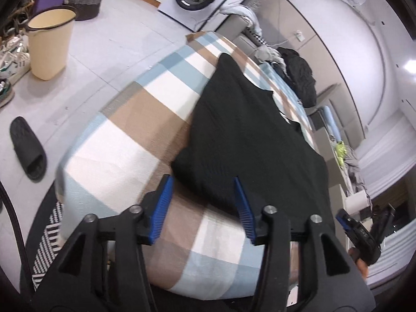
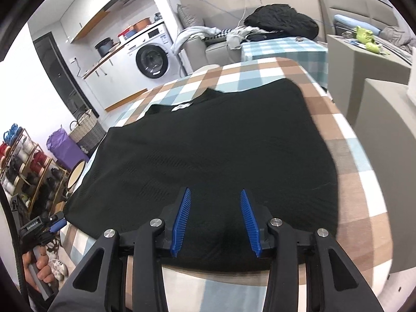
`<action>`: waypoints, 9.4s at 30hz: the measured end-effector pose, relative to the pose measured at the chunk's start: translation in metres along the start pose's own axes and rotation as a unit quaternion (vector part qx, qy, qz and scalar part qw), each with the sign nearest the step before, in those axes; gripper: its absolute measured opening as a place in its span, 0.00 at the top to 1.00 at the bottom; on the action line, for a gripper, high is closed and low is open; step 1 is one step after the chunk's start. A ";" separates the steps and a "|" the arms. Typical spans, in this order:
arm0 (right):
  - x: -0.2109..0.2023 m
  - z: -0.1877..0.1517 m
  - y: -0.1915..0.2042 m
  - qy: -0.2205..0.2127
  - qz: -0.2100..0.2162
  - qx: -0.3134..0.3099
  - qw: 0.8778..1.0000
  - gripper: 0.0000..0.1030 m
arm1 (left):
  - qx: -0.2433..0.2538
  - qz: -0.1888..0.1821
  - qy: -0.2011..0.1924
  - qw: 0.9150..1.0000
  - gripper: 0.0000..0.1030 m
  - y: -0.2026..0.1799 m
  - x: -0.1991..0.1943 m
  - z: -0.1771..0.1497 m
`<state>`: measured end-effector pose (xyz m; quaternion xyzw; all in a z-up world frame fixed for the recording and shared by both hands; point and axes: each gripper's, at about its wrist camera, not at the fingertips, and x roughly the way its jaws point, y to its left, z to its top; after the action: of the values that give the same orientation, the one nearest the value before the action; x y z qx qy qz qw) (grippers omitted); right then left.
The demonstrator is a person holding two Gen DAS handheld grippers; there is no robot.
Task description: Fold small clothes
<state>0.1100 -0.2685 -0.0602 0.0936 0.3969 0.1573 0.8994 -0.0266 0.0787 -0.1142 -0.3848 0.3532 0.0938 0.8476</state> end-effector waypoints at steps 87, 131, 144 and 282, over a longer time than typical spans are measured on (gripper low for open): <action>0.071 0.039 -0.006 0.042 0.050 -0.035 0.997 0.91 | 0.302 -0.086 0.090 0.945 0.41 -0.197 0.105 -0.016; 0.011 -0.015 -0.001 0.044 0.088 -0.025 0.995 0.88 | 0.293 -0.042 0.100 0.950 0.41 -0.197 0.115 -0.025; 0.020 -0.013 -0.027 0.054 0.034 0.006 0.998 0.55 | 0.290 -0.039 0.121 0.948 0.41 -0.192 0.131 -0.027; 0.080 0.012 0.009 0.063 0.100 0.063 0.991 0.91 | 0.277 -0.005 0.042 0.960 0.44 -0.178 0.107 0.028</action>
<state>0.1677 -0.2319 -0.1037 0.1791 0.4507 0.2265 0.8447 0.1436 -0.0359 -0.0690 -0.1407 0.3984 -0.0278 0.9059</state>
